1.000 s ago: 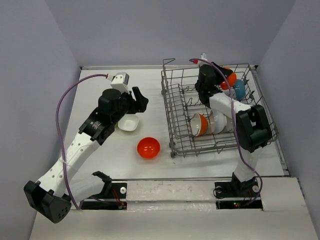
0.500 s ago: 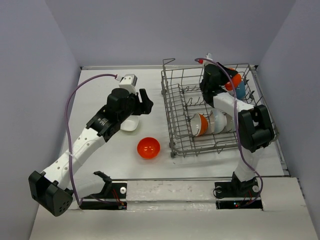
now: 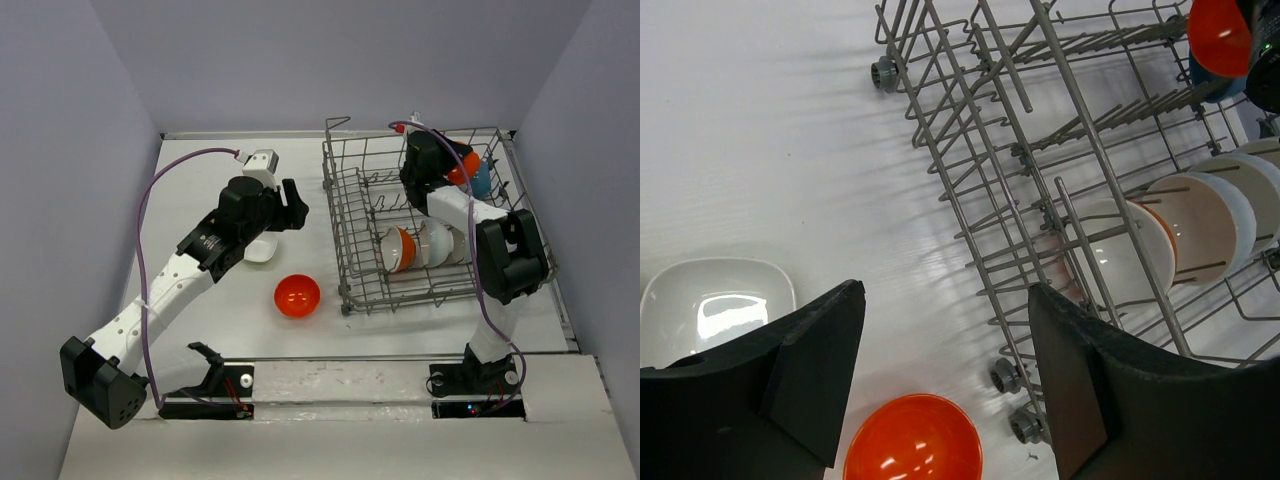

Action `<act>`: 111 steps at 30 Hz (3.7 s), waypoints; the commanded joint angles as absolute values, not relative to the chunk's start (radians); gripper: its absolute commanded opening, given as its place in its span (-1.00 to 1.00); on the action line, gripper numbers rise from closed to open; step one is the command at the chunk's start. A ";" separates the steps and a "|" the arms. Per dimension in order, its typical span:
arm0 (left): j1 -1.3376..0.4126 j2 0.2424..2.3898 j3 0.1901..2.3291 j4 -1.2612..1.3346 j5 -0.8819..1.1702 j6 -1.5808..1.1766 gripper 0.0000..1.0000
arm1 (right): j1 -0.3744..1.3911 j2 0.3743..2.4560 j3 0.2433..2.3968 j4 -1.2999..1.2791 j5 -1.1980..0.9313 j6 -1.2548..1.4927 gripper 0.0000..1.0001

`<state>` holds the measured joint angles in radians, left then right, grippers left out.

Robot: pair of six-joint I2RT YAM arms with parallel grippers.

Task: Load the bowls into the dish rack
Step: Insert the bowl into the dish rack.

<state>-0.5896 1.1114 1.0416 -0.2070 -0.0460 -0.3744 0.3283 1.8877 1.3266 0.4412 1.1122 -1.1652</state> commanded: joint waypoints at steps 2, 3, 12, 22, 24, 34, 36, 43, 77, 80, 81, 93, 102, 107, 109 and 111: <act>-0.598 1.103 1.055 -0.173 -0.061 -0.356 0.51 | 0.325 1.879 1.327 0.396 1.086 -1.123 -0.99; -0.598 1.103 1.057 -0.173 -0.061 -0.356 0.51 | 0.325 1.884 1.330 0.387 1.088 -1.115 -0.99; -0.606 1.101 1.058 -0.175 -0.067 -0.353 0.50 | 0.316 1.939 1.377 0.371 1.137 -1.103 -0.99; -0.617 1.103 1.062 -0.178 -0.078 -0.350 0.51 | 0.316 1.924 1.371 0.385 1.138 -1.121 -0.99; -0.620 1.103 1.062 -0.178 -0.081 -0.348 0.51 | 0.316 1.913 1.373 0.394 1.137 -1.121 -0.99; -0.629 1.100 1.057 -0.178 -0.091 -0.347 0.51 | 0.345 1.908 1.358 0.455 1.138 -1.164 -0.99; -0.629 1.101 1.057 -0.178 -0.089 -0.347 0.51 | 0.345 1.904 1.356 0.451 1.138 -1.167 -0.99; -0.632 1.100 1.054 -0.179 -0.092 -0.347 0.51 | 0.354 1.901 1.361 0.437 1.135 -1.152 -0.99; -0.643 1.095 1.043 -0.181 -0.103 -0.342 0.52 | 0.364 1.914 1.379 0.356 1.124 -1.085 -0.99; -0.644 1.094 1.042 -0.181 -0.106 -0.341 0.51 | 0.353 1.908 1.381 0.357 1.129 -1.089 -0.99; -0.644 1.094 1.042 -0.183 -0.107 -0.341 0.52 | 0.353 1.907 1.381 0.359 1.131 -1.091 -0.99; -0.652 1.095 1.039 -0.184 -0.117 -0.337 0.52 | 0.333 1.893 1.368 0.383 1.135 -1.115 -0.99; -0.661 1.100 1.040 -0.186 -0.124 -0.334 0.53 | 0.314 1.878 1.362 0.396 1.135 -1.126 -0.99; -0.663 1.100 1.042 -0.186 -0.126 -0.333 0.53 | 0.314 1.876 1.355 0.396 1.129 -1.127 -0.99; -0.661 1.100 1.042 -0.186 -0.126 -0.333 0.53 | 0.314 1.884 1.353 0.396 1.129 -1.127 -0.99; -0.664 1.100 1.040 -0.186 -0.129 -0.331 0.53 | 0.314 1.890 1.351 0.397 1.129 -1.131 -0.99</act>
